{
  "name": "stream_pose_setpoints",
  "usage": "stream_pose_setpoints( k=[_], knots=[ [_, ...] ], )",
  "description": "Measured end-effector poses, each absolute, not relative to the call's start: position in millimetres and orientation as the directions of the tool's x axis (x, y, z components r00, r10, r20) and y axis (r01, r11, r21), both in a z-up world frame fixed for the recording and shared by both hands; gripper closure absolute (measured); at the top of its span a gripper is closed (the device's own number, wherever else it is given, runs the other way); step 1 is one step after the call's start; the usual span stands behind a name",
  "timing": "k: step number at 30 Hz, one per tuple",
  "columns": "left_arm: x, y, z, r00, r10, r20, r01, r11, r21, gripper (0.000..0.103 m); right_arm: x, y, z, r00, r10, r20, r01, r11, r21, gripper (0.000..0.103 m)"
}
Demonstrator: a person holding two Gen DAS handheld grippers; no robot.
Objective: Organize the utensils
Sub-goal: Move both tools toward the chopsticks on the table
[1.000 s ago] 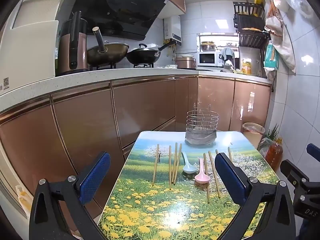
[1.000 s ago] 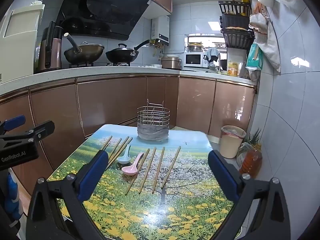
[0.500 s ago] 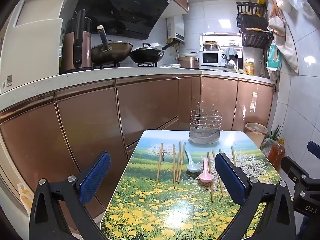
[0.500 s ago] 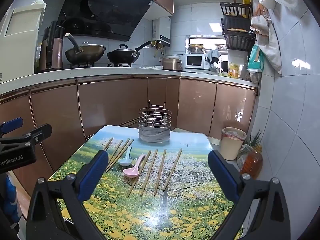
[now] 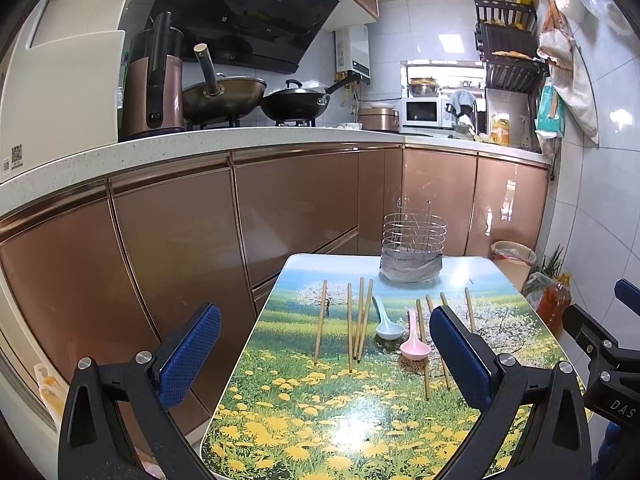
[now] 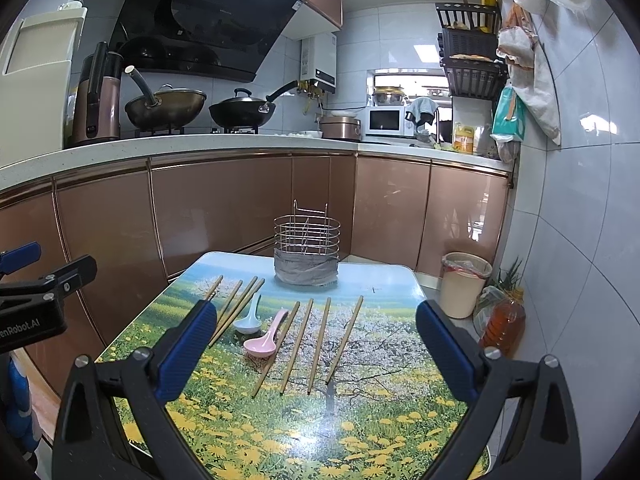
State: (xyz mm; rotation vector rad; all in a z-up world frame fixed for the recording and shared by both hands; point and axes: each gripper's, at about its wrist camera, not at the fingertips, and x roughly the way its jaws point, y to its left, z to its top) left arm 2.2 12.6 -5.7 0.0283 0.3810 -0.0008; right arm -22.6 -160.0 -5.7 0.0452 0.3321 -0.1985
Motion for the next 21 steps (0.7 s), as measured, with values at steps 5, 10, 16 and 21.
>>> stream_pose_setpoints(
  k=[5, 10, 16, 21],
  knots=[
    [2, 14, -10, 0.925, 0.010, -0.380, 0.001, 1.000, 0.029, 0.000, -21, -162, -8, 0.925, -0.185, -0.332, 0.200, 0.980, 0.011, 0.002],
    [4, 16, -11, 0.922, 0.024, -0.386, -0.011, 0.999, 0.036, 0.000, -19, -162, -10, 0.923, -0.181, -0.341, 0.196, 0.981, 0.011, 0.002],
    [7, 23, -13, 0.919, 0.044, -0.392, -0.035, 0.999, 0.032, 0.000, -11, -155, -15, 0.918, -0.166, -0.359, 0.178, 0.984, 0.000, 0.002],
    [7, 25, -15, 0.916, 0.053, -0.398, -0.043, 0.999, 0.033, 0.000, -7, -153, -17, 0.916, -0.160, -0.367, 0.171, 0.985, -0.002, 0.002]
  ],
)
